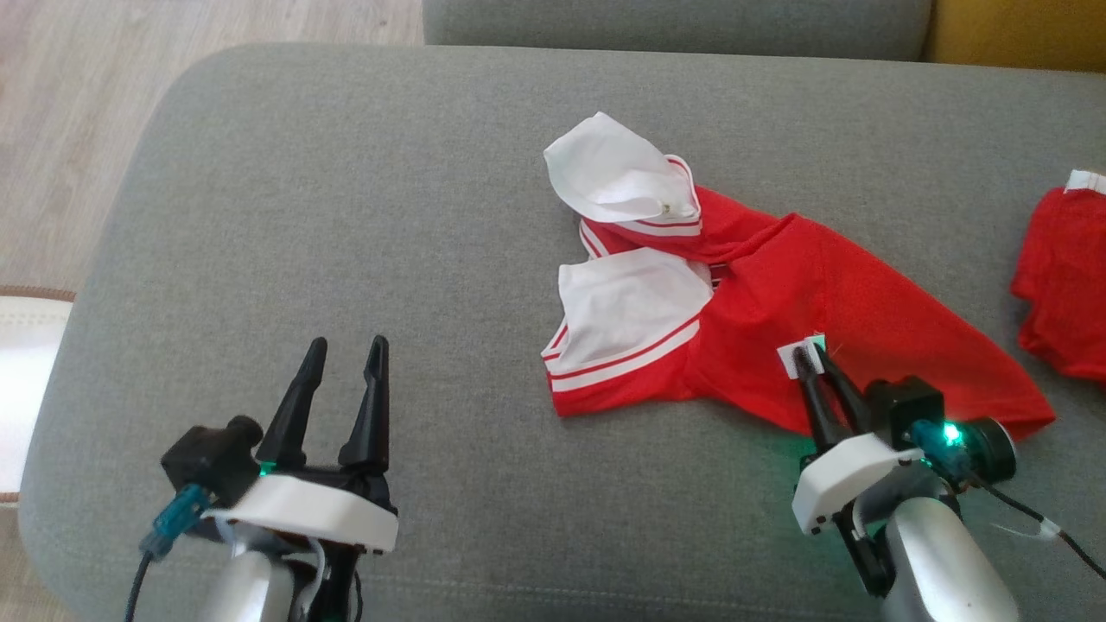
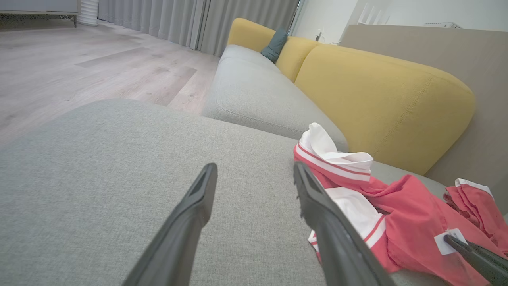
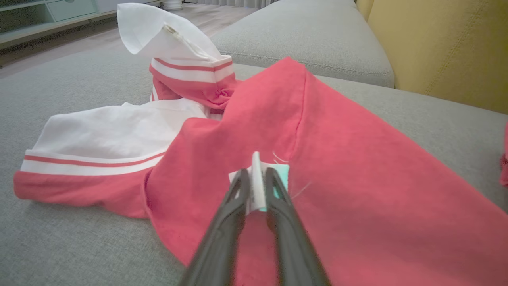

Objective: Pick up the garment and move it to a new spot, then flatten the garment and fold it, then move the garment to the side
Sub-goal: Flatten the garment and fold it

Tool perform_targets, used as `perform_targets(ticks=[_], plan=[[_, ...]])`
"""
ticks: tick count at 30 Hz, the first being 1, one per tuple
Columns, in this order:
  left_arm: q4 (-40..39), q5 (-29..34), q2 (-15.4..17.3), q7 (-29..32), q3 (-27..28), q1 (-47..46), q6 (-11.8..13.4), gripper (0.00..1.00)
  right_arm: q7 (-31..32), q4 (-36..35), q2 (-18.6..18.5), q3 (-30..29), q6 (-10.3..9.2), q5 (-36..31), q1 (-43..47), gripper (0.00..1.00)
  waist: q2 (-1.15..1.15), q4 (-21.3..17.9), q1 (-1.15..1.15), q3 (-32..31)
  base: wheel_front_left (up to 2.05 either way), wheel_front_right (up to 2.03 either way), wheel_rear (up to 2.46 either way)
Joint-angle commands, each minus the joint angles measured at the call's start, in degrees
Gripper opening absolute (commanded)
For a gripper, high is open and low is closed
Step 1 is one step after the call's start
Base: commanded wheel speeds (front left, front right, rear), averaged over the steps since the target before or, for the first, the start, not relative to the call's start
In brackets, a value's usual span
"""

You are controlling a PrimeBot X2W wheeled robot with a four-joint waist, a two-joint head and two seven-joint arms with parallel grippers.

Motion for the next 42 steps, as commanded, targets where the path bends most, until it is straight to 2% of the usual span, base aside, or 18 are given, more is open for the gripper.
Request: perform_targets(ticks=[1,9,15,20,23,27,33,37,38,39,40,42], plan=[[-1.5,0.5,0.1,-0.7,2.0,-2.5,-0.2,1.00,-1.0,-1.2,-0.1,0.9,0.37,0.4,-2.3,0.00,0.00,-0.2,0.00,-0.2,0.00,0.00,0.00],[-1.0,0.2,0.1,-0.7,2.0,-1.7,-0.2,1.00,-1.2,-5.4,-0.1,1.5,0.37,1.4,-2.5,0.00,0.00,-1.9,0.00,-2.3,0.00,0.00,0.00],[-1.3,0.1,0.1,-0.7,1.5,-1.3,0.1,1.00,4.0,-11.8,-1.0,-3.2,0.37,-5.3,-6.6,0.00,0.00,-2.3,0.00,-3.3,0.00,0.00,0.00],[-1.4,0.0,0.1,-0.7,0.8,-1.9,0.0,1.00,9.6,-11.7,-9.2,-3.5,0.37,-6.8,-13.6,0.00,0.00,-1.1,0.00,-2.4,0.00,0.00,0.00],[-1.3,-0.1,0.1,-0.7,0.4,-2.4,-0.1,1.00,12.2,-8.7,-15.1,-1.9,0.37,-5.8,-18.0,0.00,0.00,0.0,0.00,-1.3,0.00,0.00,0.00],[-1.3,-0.3,0.1,-0.7,0.1,-3.3,-0.2,1.00,14.2,-3.4,-21.0,0.5,0.37,-3.9,-24.4,0.00,0.00,1.3,0.00,0.7,0.00,0.00,0.00],[-1.1,-0.5,0.1,-0.7,-0.6,-5.2,-0.5,1.00,15.4,3.8,-25.7,2.8,0.37,-3.5,-32.7,0.00,0.00,3.4,0.00,3.7,0.00,0.00,0.00],[-1.1,-1.2,0.1,-0.7,-1.0,-6.9,-0.6,1.00,15.7,8.9,-27.9,2.2,0.37,-5.6,-39.0,0.00,0.00,4.9,0.00,6.1,0.00,0.00,0.00],[-1.0,-1.3,0.1,-0.7,-1.0,-7.2,-0.6,1.00,15.5,10.0,-28.1,1.6,0.37,-6.4,-40.5,0.09,0.00,5.2,0.00,6.5,0.00,0.00,0.00],[-1.1,-1.5,0.1,-0.7,-1.1,-7.5,-0.6,1.00,15.5,11.1,-28.3,0.7,0.37,-7.4,-41.9,0.96,0.00,5.4,0.00,7.0,0.00,0.00,0.00],[-1.0,-1.6,0.1,-0.7,-1.1,-7.7,-0.7,1.00,15.7,12.4,-28.1,-0.3,0.37,-8.3,-43.1,1.00,0.00,5.5,0.00,7.3,0.00,0.00,0.00],[-0.9,-1.7,0.1,-0.7,-1.2,-8.1,-0.7,1.00,15.5,14.7,-27.5,-1.6,0.37,-10.0,-44.7,1.00,0.00,5.6,0.00,7.6,0.00,0.00,0.00]])
